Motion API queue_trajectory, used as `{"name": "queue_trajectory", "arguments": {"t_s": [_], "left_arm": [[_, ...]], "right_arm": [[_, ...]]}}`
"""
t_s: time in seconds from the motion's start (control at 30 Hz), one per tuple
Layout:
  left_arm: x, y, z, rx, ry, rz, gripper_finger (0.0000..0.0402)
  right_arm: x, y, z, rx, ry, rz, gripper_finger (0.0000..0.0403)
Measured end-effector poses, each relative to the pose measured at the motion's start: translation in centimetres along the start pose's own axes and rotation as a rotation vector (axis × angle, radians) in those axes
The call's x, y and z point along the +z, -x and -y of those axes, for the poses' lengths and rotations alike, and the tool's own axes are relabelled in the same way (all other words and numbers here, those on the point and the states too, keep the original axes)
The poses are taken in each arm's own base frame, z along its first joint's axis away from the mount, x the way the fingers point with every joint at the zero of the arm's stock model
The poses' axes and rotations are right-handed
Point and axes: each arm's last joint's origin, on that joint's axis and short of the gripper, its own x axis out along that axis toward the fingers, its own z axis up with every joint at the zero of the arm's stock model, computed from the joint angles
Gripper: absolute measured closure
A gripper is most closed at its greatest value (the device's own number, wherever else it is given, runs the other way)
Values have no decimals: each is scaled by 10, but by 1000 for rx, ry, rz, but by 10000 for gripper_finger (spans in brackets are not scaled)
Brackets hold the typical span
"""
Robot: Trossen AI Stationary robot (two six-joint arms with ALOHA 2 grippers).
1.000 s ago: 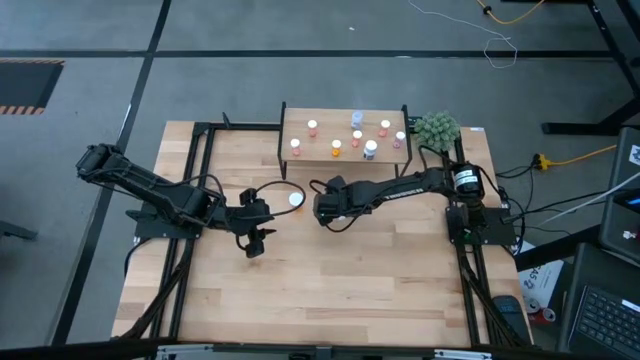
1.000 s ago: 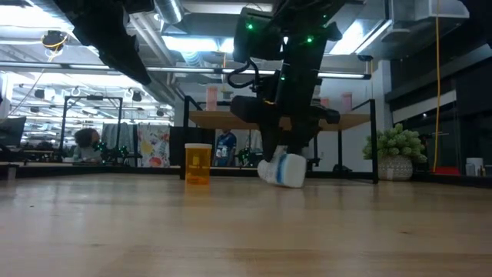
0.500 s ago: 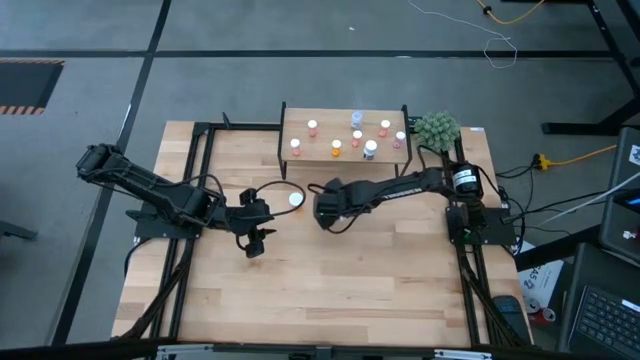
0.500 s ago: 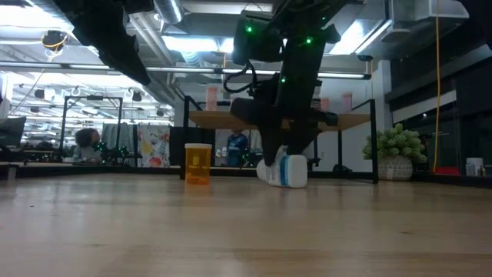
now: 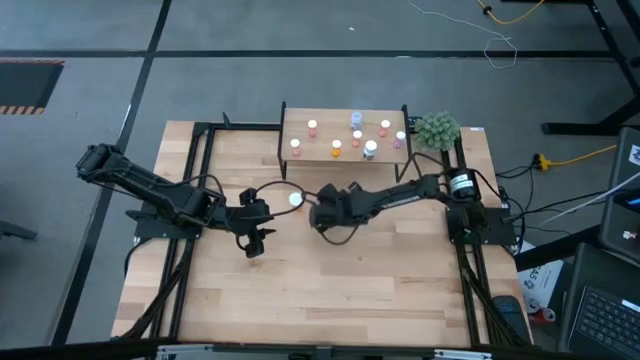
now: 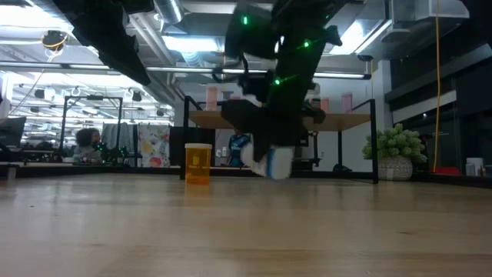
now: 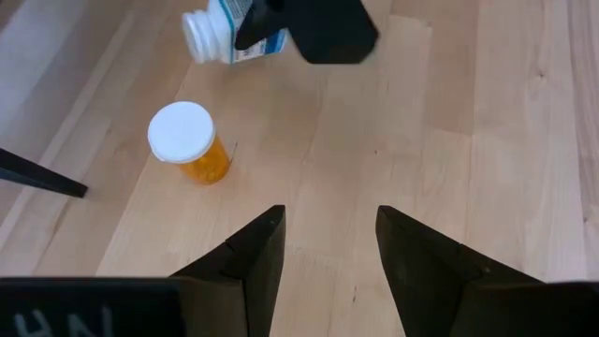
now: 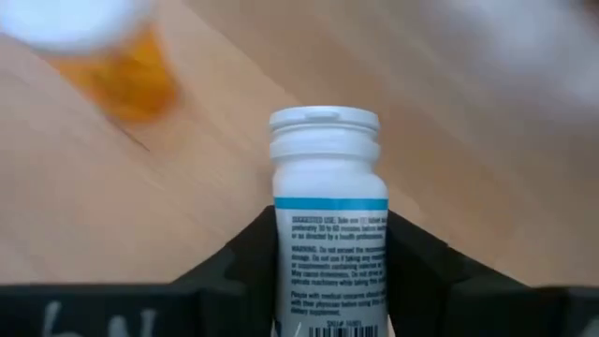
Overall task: Pick and place medicine bottles onto shelf by color
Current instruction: Move the big white pill bottle from the bottom to the center of the table
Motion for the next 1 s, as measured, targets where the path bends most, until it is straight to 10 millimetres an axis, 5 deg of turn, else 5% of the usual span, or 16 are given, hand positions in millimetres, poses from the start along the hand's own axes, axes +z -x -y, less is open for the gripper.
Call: {"name": "queue_trajectory", "arguments": {"t_s": [0.23,0.4,0.73,1.0], "left_arm": [[0,0,0,0,0,-1,237],[0,0,0,0,0,-1,237],[0,0,0,0,1,-1,237],[0,0,0,3,2,4,237]], "right_arm": [[-26,33,-32,-93,-33,403,246],[-66,34,-39,-59,-145,533,244],[-122,15,-20,-31,-323,759,244],[-142,-1,4,-116,-221,768,243]]}}
